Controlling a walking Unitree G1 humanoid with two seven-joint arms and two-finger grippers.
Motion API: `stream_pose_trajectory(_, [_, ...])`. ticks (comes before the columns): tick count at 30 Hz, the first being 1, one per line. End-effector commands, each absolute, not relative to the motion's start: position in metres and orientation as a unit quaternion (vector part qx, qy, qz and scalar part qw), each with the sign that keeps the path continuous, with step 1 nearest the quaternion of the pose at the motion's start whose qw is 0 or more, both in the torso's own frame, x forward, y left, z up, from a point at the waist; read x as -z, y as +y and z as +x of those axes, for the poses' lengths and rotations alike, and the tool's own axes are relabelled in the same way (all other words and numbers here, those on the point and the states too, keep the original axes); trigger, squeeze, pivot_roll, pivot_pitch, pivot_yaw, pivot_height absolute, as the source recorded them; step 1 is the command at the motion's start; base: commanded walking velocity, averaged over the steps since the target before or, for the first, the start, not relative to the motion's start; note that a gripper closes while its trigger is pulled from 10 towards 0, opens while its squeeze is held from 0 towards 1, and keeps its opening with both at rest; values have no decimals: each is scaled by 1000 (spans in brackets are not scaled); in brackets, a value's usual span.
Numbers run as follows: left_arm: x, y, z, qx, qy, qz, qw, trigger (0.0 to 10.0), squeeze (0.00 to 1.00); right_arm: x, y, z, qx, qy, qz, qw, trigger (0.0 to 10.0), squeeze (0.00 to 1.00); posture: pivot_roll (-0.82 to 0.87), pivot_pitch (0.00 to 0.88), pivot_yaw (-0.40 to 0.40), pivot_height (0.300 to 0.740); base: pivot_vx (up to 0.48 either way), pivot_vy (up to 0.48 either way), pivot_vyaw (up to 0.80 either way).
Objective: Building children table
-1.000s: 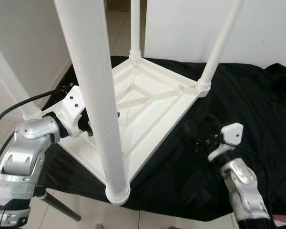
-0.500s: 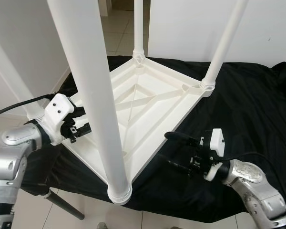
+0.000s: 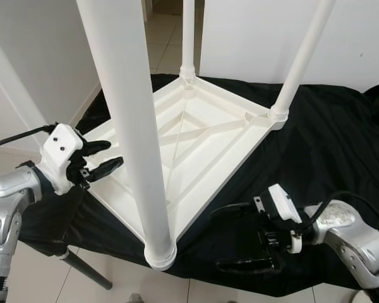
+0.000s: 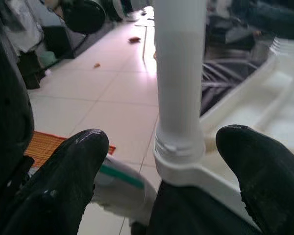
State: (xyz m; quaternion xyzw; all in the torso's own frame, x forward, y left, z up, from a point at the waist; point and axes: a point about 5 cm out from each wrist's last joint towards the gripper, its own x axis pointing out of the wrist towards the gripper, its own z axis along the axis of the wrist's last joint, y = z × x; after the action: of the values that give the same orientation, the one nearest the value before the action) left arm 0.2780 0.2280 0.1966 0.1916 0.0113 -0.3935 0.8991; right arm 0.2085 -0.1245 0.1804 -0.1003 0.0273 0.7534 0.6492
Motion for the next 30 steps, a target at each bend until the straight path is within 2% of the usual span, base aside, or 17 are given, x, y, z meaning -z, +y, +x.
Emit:
stream_pose_trajectory(1, [-199, 234, 280, 373, 13, 202, 905, 10000, 0, -180, -119, 208, -762, 28, -97, 639, 10000, 0, 58, 3, 23, 740, 0, 0, 0])
stream_pose_trajectory(9, [-202, 235, 282, 363, 7, 202, 910, 10000, 0, -180, -88, 221, -781, 5, -102, 616, 10000, 0, 73, 0, 10, 740, 0, 0, 0])
stream_pose_trajectory(11, [-202, 235, 282, 363, 7, 202, 910, 10000, 0, -180, -88, 221, -781, 5, -102, 616, 10000, 0, 73, 0, 10, 740, 0, 0, 0])
stream_pose_trajectory(13, [-204, 234, 283, 360, 0, 198, 911, 10000, 0, -178, -74, 226, -784, -4, -104, 612, 10000, 0, 77, 0, 2, 740, 0, 0, 0])
stream_pose_trajectory(25, [-206, 231, 287, 361, -9, 198, 911, 10000, 0, -180, -33, 242, -781, -36, -62, 620, 10000, 0, 92, 0, -12, 740, 0, 0, 0])
stream_pose_trajectory(26, [-207, 231, 288, 360, -10, 199, 911, 10000, 0, -179, -31, 243, -781, -38, -60, 620, 4941, 0, 92, 0, -10, 740, 0, 0, 0])
stream_pose_trajectory(27, [-208, 231, 289, 360, -12, 200, 911, 10000, 0, -179, -30, 243, -781, -40, -58, 620, 3922, 0, 92, 0, -10, 740, 0, 0, 0])
stream_pose_trajectory(30, [-208, 231, 289, 359, -13, 200, 911, 10000, 0, -178, -29, 243, -781, -40, -57, 621, 3922, 0, 92, 0, -10, 740, 0, 0, 0])
